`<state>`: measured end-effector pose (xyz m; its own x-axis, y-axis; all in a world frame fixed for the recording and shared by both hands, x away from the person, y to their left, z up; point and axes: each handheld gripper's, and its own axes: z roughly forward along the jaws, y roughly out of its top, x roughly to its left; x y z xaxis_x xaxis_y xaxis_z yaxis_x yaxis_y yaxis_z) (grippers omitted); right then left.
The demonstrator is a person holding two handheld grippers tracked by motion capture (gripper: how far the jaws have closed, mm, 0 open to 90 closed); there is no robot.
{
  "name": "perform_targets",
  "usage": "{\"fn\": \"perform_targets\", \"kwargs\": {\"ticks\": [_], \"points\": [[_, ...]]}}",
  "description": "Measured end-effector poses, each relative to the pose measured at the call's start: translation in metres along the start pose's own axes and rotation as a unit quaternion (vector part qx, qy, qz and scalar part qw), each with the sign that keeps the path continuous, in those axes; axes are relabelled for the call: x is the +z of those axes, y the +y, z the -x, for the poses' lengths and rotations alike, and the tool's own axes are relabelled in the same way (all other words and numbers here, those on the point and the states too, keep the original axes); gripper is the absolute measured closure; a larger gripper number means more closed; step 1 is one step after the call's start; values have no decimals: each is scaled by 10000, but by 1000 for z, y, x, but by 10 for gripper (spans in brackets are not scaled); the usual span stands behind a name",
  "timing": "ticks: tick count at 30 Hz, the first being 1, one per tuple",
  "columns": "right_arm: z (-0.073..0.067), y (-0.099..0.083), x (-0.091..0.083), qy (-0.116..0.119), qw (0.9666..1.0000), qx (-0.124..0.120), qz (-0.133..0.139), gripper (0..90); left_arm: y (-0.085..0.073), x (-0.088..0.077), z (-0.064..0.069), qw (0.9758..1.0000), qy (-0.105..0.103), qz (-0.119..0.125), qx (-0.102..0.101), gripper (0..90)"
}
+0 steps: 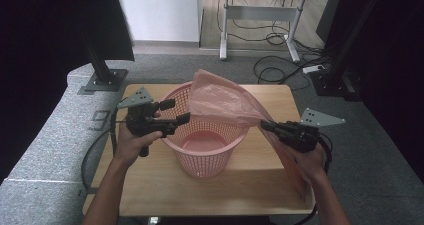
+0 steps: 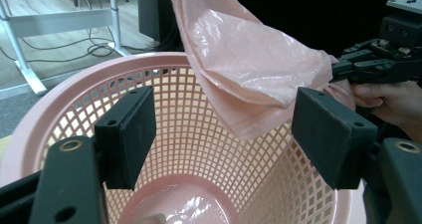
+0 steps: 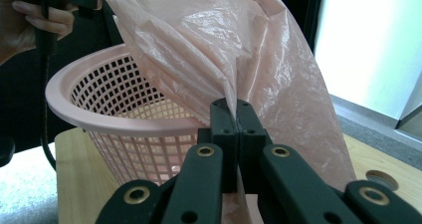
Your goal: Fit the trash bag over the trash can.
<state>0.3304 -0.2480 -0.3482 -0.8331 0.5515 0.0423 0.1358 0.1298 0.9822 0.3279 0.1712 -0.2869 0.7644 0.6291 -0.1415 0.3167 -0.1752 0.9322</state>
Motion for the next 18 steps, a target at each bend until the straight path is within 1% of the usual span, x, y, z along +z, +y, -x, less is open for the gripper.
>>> {"fn": "perform_targets", "kwargs": {"ticks": [1,6,10,12,13,14,15,16,17,18], "points": [[-1,1,1,48,10000,-1,32,891,0,3,0,10000,2,-50,16,252],[-3,1,4,86,10000,-34,33,890,-1,6,0,10000,-21,-71,-1,253],[-5,2,7,130,9999,-78,39,890,-2,9,0,10000,-20,-77,37,266],[-6,2,9,151,9998,-112,44,891,-2,10,0,10000,-9,-81,55,349],[-6,2,9,151,9998,-112,44,891,-3,10,0,9999,20,-87,75,349],[-7,2,9,158,9998,-130,50,890,-4,12,1,9998,116,-126,103,433],[-7,2,9,159,9998,-136,54,890,-4,12,1,9998,116,-126,103,457],[-7,3,9,162,9998,-138,61,890,-5,14,2,9994,246,-181,146,485],[-7,3,9,162,9998,-138,61,890,-5,14,2,9994,246,-181,146,505],[-7,3,9,161,9997,-142,68,890,-5,15,2,9993,272,-192,168,505]]}}
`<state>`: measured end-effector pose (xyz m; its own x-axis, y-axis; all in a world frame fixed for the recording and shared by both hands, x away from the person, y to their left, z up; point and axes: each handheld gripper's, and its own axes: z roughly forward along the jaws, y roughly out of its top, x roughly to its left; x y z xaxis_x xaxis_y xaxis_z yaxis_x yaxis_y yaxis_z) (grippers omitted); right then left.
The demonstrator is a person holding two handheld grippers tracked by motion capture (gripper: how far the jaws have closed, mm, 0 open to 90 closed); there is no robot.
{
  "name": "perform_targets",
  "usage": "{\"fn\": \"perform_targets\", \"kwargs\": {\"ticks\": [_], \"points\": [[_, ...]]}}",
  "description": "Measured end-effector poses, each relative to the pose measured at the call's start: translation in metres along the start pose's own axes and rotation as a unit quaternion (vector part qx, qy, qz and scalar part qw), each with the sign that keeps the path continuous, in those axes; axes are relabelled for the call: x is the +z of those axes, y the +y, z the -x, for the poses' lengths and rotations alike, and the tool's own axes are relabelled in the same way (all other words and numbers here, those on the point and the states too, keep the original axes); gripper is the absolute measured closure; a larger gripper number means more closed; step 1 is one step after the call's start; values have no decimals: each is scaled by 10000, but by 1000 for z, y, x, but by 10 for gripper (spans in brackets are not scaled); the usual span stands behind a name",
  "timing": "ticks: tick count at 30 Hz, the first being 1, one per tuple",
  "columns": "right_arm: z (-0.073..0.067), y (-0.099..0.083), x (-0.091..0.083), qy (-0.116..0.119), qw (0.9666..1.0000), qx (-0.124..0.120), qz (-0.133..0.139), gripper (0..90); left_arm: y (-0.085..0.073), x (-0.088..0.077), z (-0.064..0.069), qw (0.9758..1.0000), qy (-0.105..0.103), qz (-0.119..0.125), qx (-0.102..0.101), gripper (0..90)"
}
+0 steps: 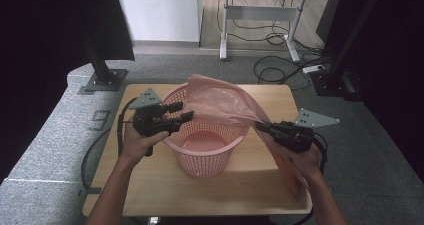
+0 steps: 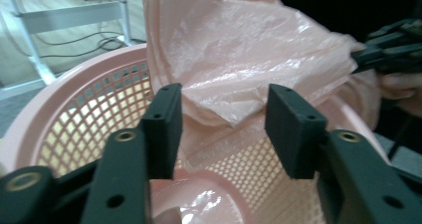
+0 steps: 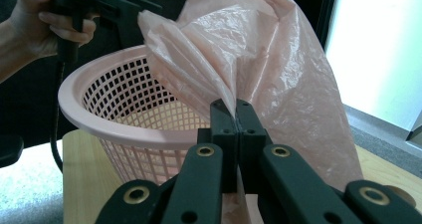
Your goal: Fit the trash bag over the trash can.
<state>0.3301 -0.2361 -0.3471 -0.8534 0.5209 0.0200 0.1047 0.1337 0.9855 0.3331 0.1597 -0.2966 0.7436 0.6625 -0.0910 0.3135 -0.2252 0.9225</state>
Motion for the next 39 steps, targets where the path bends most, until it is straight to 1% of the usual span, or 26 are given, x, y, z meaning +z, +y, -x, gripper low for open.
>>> {"fn": "perform_targets", "kwargs": {"ticks": [2,5,6,7,9,11,12,13,14,15,17,19,22,25,27,28,29,30,31,33,34,35,36,37,38,39], "points": [[1,0,-1,-9,10000,18,14,890,-2,1,0,10000,-43,-2,15,534],[2,0,-1,-11,10000,46,32,890,-3,1,0,10000,-3,28,20,525],[3,-1,-2,-4,10000,70,45,890,-4,0,0,10000,8,42,18,468],[4,-1,-2,-13,9999,95,64,890,-4,0,-1,10000,-21,41,0,468],[7,-1,-4,-5,9998,152,99,890,-6,-3,-3,9999,-112,35,-10,378],[7,-1,-5,-5,9998,170,127,890,-7,-3,-3,9999,-164,35,-20,361],[9,0,-8,24,9996,221,190,890,-6,-4,-4,9996,-278,29,-53,313],[9,0,-8,24,9996,221,190,890,-6,-4,-4,9996,-278,29,-53,300],[9,1,-9,57,9994,235,241,890,-5,-5,-5,9991,-402,77,-109,299],[9,1,-9,57,9994,235,241,890,-5,-5,-5,9991,-402,77,-109,298],[9,2,-10,91,9993,233,269,890,-3,-5,-4,9984,-531,156,-108,299],[8,2,-9,102,9994,210,257,890,-1,-4,-3,9985,-518,152,-65,302],[8,2,-7,130,9995,190,234,890,0,-4,-3,9987,-474,194,-79,339],[7,2,-6,157,9995,164,227,890,1,-3,-4,9986,-471,218,-106,414],[7,2,-5,174,9994,164,231,890,1,-2,-5,9990,-380,196,-125,458],[7,2,-5,174,9994,164,231,890,1,0,-5,9991,-359,181,-160,458],[7,2,-5,207,9994,145,244,890,1,1,-5,9990,-371,151,-182,523],[7,2,-5,207,9994,145,244,890,2,2,-6,9991,-362,120,-206,523],[6,2,-4,220,9993,141,249,890,2,3,-6,9991,-360,88,-212,554],[6,2,-3,242,9993,117,243,890,2,6,-6,9987,-452,31,-229,618],[6,2,-3,266,9992,127,256,890,2,6,-7,9986,-484,-2,-232,681],[6,2,-3,266,9992,127,256,890,2,7,-7,9983,-523,-29,-251,681],[6,2,-3,273,9992,136,264,890,2,8,-9,9976,-627,-76,-278,717],[7,2,-3,275,9991,149,273,890,2,8,-9,9970,-712,-92,-280,787],[7,2,-3,275,9991,149,273,890,2,8,-10,9962,-824,-102,-278,787],[7,1,-3,280,9991,156,286,890,2,7,-9,9954,-901,-124,-313,833]]}}
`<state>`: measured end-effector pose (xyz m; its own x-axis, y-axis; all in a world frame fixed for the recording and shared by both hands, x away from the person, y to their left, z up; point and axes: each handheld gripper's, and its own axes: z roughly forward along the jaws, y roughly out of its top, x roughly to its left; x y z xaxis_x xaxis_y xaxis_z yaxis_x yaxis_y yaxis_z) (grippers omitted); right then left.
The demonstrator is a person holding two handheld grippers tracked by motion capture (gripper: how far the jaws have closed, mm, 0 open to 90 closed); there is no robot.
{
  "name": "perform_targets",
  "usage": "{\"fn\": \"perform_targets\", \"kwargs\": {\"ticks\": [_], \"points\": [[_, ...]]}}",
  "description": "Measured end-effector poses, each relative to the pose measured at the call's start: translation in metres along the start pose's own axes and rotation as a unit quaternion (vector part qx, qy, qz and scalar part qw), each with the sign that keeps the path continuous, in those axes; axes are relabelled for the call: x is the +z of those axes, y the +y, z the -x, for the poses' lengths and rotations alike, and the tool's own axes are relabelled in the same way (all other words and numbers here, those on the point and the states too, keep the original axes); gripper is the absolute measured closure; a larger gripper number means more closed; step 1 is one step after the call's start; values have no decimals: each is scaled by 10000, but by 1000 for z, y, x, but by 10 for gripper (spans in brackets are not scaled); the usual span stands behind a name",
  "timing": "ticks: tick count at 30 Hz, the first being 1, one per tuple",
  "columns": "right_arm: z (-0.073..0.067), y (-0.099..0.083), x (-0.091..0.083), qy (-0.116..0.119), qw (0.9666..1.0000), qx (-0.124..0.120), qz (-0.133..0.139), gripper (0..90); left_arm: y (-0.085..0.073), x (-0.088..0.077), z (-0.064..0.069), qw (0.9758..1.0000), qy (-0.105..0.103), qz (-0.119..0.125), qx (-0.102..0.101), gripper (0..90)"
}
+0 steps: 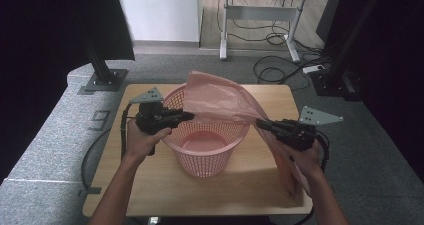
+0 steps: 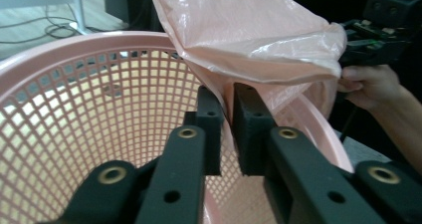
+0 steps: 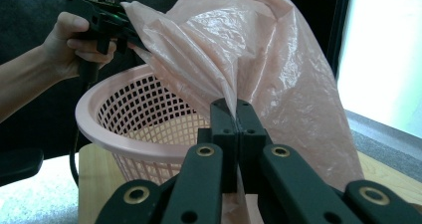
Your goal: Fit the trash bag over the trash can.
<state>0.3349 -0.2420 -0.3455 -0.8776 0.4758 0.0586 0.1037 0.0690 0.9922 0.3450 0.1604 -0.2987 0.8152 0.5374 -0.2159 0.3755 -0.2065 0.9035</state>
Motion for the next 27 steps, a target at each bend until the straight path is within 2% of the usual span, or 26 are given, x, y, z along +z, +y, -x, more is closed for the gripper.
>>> {"fn": "perform_targets", "kwargs": {"ticks": [3,10,16,17,19,20,21,22,23,25,27], "points": [[0,0,0,0,10000,6,9,890,0,-1,0,10000,-53,-38,-68,894],[4,-1,2,-76,9999,1,-77,886,-5,-6,2,10000,26,3,-28,900],[8,-2,11,-119,9998,7,-153,851,-10,-14,1,10000,69,60,-13,900],[8,-2,13,-128,9998,7,-175,814,-11,-16,1,10000,82,45,-18,900],[6,-2,16,-298,9991,15,-294,628,-13,-18,-1,9999,125,50,-40,900],[6,-2,16,-298,9991,15,-294,628,-14,-19,-2,9999,134,54,-67,900],[2,-2,14,-450,9985,55,-304,485,-16,-20,-3,9998,145,51,-97,900],[2,-2,14,-450,9985,55,-304,485,-17,-21,-4,9998,154,50,-114,900],[1,-2,13,-460,9984,75,-313,438,-19,-21,-5,9998,168,31,-130,900],[-9,-3,2,-767,9964,-43,-357,326,-21,-22,-7,9997,193,3,-145,900],[-13,-6,-7,-820,9958,-40,-408,292,-23,-23,-8,9996,214,-2,-182,900]]}}
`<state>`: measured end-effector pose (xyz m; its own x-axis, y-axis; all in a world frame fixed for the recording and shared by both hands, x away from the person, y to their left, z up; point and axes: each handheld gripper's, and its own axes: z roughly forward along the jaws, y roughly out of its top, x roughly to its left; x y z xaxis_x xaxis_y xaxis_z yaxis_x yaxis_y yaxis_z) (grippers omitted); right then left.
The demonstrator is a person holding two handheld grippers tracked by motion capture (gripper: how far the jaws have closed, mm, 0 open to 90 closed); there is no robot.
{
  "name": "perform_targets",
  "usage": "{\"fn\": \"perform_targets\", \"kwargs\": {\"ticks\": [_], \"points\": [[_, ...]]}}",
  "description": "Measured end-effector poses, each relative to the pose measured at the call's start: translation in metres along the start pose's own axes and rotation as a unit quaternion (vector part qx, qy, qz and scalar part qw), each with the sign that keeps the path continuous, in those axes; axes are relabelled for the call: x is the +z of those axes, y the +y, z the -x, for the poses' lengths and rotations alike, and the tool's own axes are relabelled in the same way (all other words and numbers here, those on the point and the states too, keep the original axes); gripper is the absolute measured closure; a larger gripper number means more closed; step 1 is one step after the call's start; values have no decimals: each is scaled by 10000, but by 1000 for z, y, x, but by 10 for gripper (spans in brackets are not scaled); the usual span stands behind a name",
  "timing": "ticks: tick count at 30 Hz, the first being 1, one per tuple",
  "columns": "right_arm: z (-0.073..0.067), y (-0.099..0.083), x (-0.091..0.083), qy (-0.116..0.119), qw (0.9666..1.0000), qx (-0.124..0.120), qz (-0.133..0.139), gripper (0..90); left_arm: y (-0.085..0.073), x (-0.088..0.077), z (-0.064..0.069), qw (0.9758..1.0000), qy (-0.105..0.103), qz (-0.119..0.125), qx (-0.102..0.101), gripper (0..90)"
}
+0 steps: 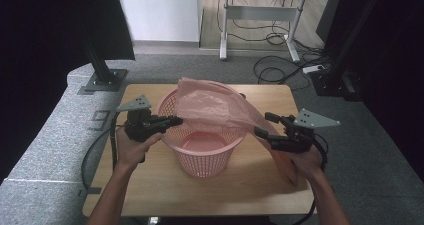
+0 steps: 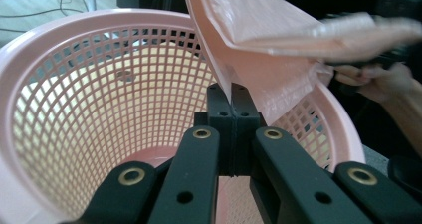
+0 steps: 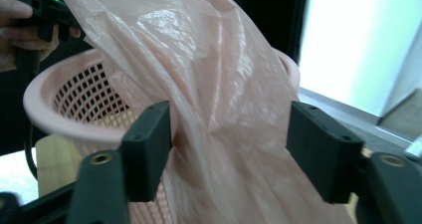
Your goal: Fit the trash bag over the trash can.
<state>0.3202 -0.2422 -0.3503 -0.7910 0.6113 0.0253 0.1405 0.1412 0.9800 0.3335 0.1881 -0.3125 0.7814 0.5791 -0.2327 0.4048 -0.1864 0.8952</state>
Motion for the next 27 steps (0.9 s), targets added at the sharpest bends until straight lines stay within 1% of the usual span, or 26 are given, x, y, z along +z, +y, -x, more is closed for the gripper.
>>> {"fn": "perform_targets", "kwargs": {"ticks": [1,3,5,6,7,8,9,11,13,14,15,16,17,18,19,20,22,23,24,27], "points": [[0,0,0,0,10000,0,0,292,-1,0,-1,10000,5,5,-30,900],[-1,-8,-12,-139,9999,35,-3,265,-2,-1,-4,10000,36,3,-68,900],[1,-16,-22,-259,9995,155,14,239,-3,-1,-5,9999,32,6,-110,900],[2,-23,-28,-355,9992,193,-76,222,-3,-1,-6,9999,44,-5,-114,900],[4,-33,-35,-480,9982,302,-168,202,-4,0,-6,9999,48,-8,-123,900],[4,-33,-35,-480,9982,302,-168,202,-4,0,-6,9999,45,-16,-132,900],[5,-40,-38,-460,9980,366,-209,196,-5,0,-6,9999,52,-21,-132,900],[4,-52,-45,-576,9969,445,-295,181,-6,1,-7,9999,53,-20,-140,900],[3,-60,-48,-627,9960,525,-347,180,-6,1,-7,9999,53,-28,-131,900],[3,-64,-49,-687,9956,528,-358,179,-6,1,-7,9999,58,-34,-126,900],[2,-68,-49,-690,9953,572,-373,178,-6,0,-7,9999,51,-39,-132,900],[1,-74,-48,-693,9947,601,-462,178,-7,1,-7,9999,50,-43,-134,900],[1,-74,-48,-693,9947,601,-462,178,-7,1,-7,9999,47,-44,-141,900],[-1,-79,-44,-626,9945,652,-524,176,-7,1,-7,9999,48,-49,-149,900],[-1,-79,-44,-626,9945,652,-524,176,-7,1,-7,9999,49,-53,-153,900],[-3,-84,-40,-629,9939,630,-645,171,-7,1,-8,9998,54,-64,-153,900],[-3,-86,-38,-618,9937,660,-665,171,-8,2,-8,9998,57,-63,-155,900],[-5,-87,-37,-654,9936,656,-649,171,-8,1,-8,9998,57,-59,-158,900],[-6,-86,-38,-643,9938,675,-604,171,-8,1,-8,9998,58,-59,-155,900],[-9,-86,-39,-629,9941,653,-589,168,-9,1,-9,9998,63,-73,-162,900]]}}
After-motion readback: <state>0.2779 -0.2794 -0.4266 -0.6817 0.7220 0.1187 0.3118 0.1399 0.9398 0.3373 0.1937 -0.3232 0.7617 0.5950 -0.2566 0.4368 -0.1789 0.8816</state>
